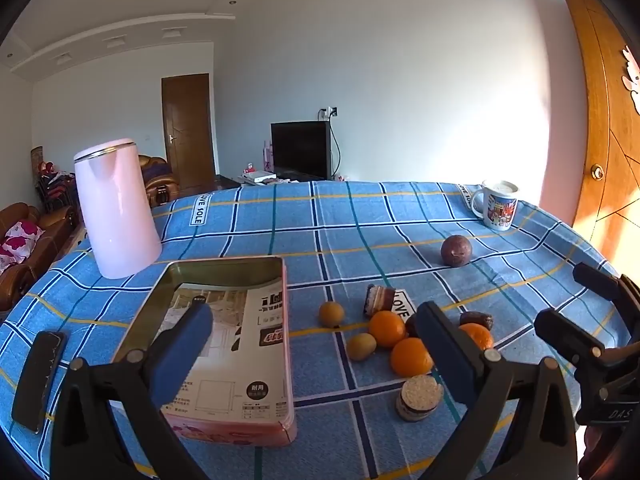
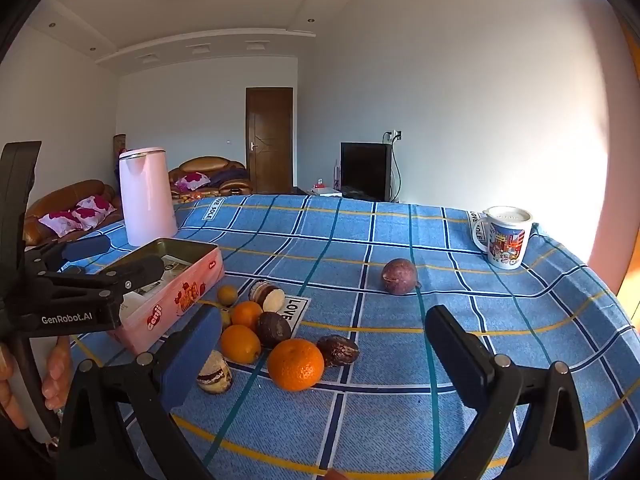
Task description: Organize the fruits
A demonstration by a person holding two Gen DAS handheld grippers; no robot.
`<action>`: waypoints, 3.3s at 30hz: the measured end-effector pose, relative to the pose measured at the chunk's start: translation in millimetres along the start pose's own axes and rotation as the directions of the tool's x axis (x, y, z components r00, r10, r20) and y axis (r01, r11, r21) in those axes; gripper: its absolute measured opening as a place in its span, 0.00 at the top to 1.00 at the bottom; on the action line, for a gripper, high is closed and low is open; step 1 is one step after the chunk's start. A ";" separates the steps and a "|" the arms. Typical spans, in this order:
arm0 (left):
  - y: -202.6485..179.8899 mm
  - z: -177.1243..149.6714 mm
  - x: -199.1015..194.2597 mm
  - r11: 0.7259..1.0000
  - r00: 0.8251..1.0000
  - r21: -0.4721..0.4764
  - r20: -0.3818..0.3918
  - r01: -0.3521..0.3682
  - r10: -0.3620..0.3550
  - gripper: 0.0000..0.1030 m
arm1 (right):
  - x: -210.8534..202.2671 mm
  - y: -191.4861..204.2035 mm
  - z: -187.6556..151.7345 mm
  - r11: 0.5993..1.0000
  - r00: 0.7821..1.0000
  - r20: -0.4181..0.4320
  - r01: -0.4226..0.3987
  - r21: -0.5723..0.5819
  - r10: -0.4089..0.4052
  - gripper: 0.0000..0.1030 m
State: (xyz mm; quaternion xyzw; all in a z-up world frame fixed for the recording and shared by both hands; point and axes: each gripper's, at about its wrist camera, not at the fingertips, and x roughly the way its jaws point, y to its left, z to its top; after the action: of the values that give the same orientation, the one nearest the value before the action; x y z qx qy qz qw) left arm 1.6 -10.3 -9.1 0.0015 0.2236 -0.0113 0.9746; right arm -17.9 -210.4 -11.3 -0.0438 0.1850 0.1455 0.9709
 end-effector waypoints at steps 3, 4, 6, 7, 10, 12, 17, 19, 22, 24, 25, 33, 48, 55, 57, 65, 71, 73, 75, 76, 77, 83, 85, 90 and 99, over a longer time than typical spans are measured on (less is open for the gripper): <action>0.3 -0.7 0.4 1.000 1.000 -0.002 -0.001 0.004 -0.004 0.00 | 0.0 -0.6 0.2 1.000 1.000 -0.004 0.001 0.003 -0.001 0.01; 0.3 -0.8 0.4 1.000 1.000 -0.002 -0.001 0.004 -0.004 0.00 | -0.4 -0.5 -0.2 1.000 1.000 -0.003 0.001 0.003 -0.001 0.01; 0.8 -1.0 0.5 1.000 1.000 -0.007 -0.001 0.007 -0.007 0.00 | -0.5 -0.7 -0.4 1.000 1.000 -0.004 0.004 0.004 -0.004 0.01; 1.1 -1.1 0.5 1.000 1.000 -0.009 0.000 0.008 -0.008 0.00 | -0.5 -1.3 0.0 1.000 1.000 -0.006 0.004 0.006 -0.004 0.01; 1.4 -1.7 0.2 1.000 1.000 -0.011 0.001 0.007 -0.007 0.00 | -0.4 -1.5 -0.5 1.000 1.000 -0.008 0.004 0.008 -0.004 0.01; 1.2 -1.7 0.6 1.000 1.000 -0.013 -0.001 0.006 -0.006 0.00 | 0.2 -1.4 -0.5 1.000 1.000 -0.011 0.005 0.007 -0.005 0.01; 0.8 -2.7 1.3 1.000 1.000 -0.015 -0.004 0.010 -0.011 0.00 | 1.4 -2.4 -0.3 1.000 1.000 -0.018 0.006 0.005 -0.006 0.01; 1.1 -3.3 0.6 1.000 1.000 -0.016 -0.004 0.016 -0.016 0.00 | 1.6 -3.0 -0.5 1.000 1.000 -0.019 0.007 0.006 -0.007 0.01; -0.1 -3.2 1.3 1.000 1.000 -0.013 -0.006 0.024 -0.024 0.00 | 2.2 -3.6 -0.6 1.000 1.000 -0.023 0.010 0.008 -0.010 0.01; -0.1 -3.3 1.2 1.000 1.000 -0.013 -0.006 0.024 -0.024 0.00 | 2.4 -3.8 -0.5 1.000 1.000 -0.023 0.011 0.008 -0.011 0.01; -0.2 -3.3 1.3 1.000 1.000 -0.013 -0.006 0.025 -0.025 0.00 | 2.5 -3.9 -0.4 1.000 1.000 -0.023 0.011 0.007 -0.011 0.01; 0.6 -3.6 2.8 0.999 1.000 -0.019 -0.009 0.028 -0.028 0.00 | 2.3 -4.2 -0.6 1.000 1.000 -0.025 0.012 0.005 -0.012 0.01; 0.0 -5.7 3.1 0.999 0.999 -0.021 -0.014 0.031 -0.031 0.00 | 3.0 -5.3 -1.7 1.000 0.999 -0.028 0.017 0.006 -0.017 0.01; -5.6 -12.6 2.0 0.999 0.998 -0.007 -0.019 0.054 -0.054 0.00 | 5.5 -7.7 -5.4 1.000 0.999 -0.042 0.028 0.001 -0.028 0.01; -9.0 -17.8 1.8 0.997 0.997 -0.005 -0.029 0.075 -0.075 0.00 | 5.4 -8.7 -8.5 0.999 0.998 -0.046 0.036 -0.005 -0.036 0.01; -38.0 -41.2 8.9 0.986 0.986 0.060 -0.081 0.153 -0.148 0.03 | 18.6 -21.6 -26.5 0.999 0.992 -0.120 0.042 -0.016 -0.044 0.03; -50.5 -49.5 25.6 0.971 0.959 0.050 -0.178 0.235 -0.223 0.26 | 19.2 -27.9 -29.3 0.998 0.991 -0.124 0.058 -0.005 -0.058 0.06; -50.7 -51.4 32.6 0.970 0.952 0.037 -0.203 0.240 -0.228 0.33 | 18.8 -29.9 -29.5 0.999 0.991 -0.124 0.054 0.004 -0.053 0.06; -49.9 -54.2 40.2 0.968 0.944 0.021 -0.230 0.248 -0.237 0.46 | 19.9 -30.0 -29.3 0.999 0.991 -0.125 0.048 0.011 -0.047 0.07; -48.9 -55.9 44.3 0.966 0.936 0.008 -0.250 0.257 -0.247 0.53 | 21.1 -29.8 -29.2 0.999 0.991 -0.127 0.042 0.014 -0.040 0.09; -47.5 -57.6 47.6 0.962 0.926 -0.012 -0.267 0.275 -0.268 0.66 | 23.1 -29.1 -29.1 0.999 0.991 -0.133 0.033 0.017 -0.030 0.12; -38.6 -53.2 35.3 0.966 0.943 -0.021 -0.214 0.258 -0.256 0.66 | 36.8 -17.7 -28.1 1.000 0.986 -0.166 -0.017 0.011 0.018 0.25; -34.6 -49.1 29.3 0.972 0.956 -0.011 -0.178 0.234 -0.232 0.66 | 41.7 -11.0 -26.9 1.000 0.983 -0.179 -0.030 -0.006 0.029 0.26; -26.6 -43.4 27.8 0.982 0.972 0.005 -0.148 0.188 -0.185 0.66 | 54.8 5.0 -23.6 0.997 0.969 -0.240 -0.062 -0.051 0.048 0.34; -18.2 -40.6 30.5 0.983 0.973 -0.006 -0.142 0.183 -0.182 0.66 | 78.0 13.2 -31.5 0.993 0.937 -0.342 -0.101 -0.067 0.073 0.53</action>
State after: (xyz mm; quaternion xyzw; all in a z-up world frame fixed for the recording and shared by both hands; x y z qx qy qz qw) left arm 11.0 -28.8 -58.8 -0.0147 0.2915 -0.1013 0.9511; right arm 36.5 -181.4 -70.0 -0.1005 0.3449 0.1862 0.9145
